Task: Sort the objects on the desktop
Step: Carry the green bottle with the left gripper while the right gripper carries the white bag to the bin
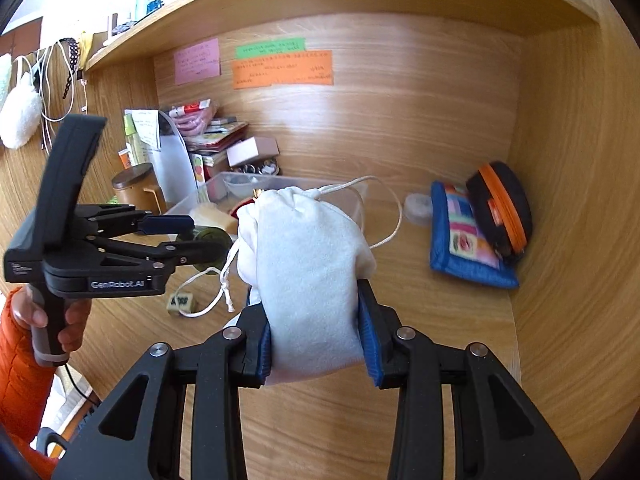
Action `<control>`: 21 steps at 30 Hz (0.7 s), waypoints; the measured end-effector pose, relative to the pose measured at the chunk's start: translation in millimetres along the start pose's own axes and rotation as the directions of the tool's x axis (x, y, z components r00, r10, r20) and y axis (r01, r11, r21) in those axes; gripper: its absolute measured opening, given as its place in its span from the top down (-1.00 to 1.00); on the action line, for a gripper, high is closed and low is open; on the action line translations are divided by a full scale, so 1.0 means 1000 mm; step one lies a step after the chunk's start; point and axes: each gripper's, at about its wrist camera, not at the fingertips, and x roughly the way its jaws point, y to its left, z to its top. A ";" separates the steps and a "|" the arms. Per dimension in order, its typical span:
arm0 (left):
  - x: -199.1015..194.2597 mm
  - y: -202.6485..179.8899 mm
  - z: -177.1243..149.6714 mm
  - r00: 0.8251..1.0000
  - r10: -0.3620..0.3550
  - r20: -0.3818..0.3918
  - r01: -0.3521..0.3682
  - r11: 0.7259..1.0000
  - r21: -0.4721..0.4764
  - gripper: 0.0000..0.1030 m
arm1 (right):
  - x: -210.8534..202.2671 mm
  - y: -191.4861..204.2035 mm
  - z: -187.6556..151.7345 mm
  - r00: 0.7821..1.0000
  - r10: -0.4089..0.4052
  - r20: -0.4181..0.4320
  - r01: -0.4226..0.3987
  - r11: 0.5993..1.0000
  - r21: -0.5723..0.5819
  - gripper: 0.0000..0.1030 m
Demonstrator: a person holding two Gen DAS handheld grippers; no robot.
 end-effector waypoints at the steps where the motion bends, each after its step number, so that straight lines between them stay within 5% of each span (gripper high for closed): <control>1: -0.002 0.002 0.001 1.000 0.003 0.004 -0.003 1.000 -0.003 -0.08 | 0.001 0.002 0.004 1.000 -0.007 0.000 0.007 1.000 0.000 0.36; 21: -0.009 0.056 0.029 0.998 0.057 0.041 -0.055 0.997 -0.047 -0.08 | 0.059 0.044 0.053 0.999 0.034 -0.006 -0.035 0.994 -0.102 0.36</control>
